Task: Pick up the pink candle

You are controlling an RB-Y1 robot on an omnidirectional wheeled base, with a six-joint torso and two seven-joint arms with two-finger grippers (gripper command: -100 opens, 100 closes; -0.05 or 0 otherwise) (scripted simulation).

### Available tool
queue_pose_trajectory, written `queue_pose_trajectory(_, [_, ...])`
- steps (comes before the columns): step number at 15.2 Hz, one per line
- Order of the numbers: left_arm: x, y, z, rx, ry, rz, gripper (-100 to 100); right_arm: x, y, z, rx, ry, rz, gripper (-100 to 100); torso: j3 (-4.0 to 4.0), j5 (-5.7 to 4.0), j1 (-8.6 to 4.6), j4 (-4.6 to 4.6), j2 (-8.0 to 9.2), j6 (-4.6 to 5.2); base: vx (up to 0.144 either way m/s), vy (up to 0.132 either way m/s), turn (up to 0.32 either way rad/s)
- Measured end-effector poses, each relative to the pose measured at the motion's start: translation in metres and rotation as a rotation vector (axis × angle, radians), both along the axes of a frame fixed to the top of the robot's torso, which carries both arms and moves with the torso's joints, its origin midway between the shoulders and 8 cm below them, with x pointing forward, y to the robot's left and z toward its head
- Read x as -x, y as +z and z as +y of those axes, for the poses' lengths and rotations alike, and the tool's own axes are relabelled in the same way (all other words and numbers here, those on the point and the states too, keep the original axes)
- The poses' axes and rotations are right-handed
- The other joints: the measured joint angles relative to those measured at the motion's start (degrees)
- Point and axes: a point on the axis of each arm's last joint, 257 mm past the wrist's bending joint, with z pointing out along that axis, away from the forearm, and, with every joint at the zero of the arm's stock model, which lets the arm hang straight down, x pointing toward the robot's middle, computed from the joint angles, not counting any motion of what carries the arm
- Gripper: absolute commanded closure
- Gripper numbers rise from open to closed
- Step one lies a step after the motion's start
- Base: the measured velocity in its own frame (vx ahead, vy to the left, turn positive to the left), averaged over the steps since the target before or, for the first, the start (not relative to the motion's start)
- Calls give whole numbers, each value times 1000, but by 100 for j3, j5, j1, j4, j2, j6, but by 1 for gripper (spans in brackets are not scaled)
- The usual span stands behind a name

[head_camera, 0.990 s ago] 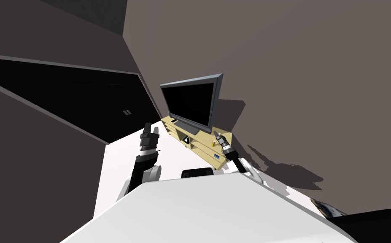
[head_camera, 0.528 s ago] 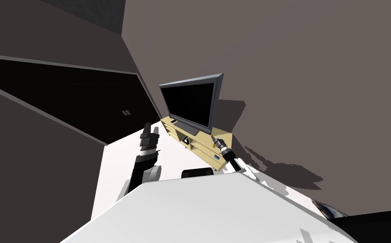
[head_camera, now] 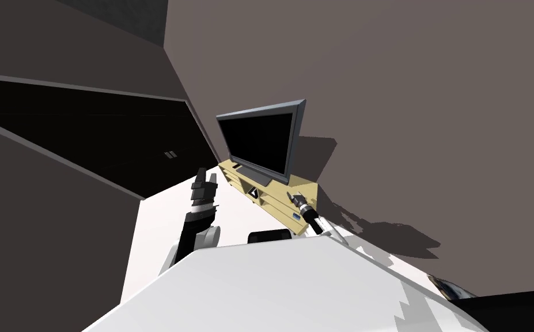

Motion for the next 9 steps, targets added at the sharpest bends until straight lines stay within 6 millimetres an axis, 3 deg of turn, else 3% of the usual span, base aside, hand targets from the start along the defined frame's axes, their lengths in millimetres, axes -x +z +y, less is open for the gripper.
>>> queue_pose_trajectory(9, [0, 0, 0, 0, 0, 0, 0, 17, -75, -16, 311, 26, 171, -100, -1, 0, 1, 0, -1, 0, 38, 1, -6])
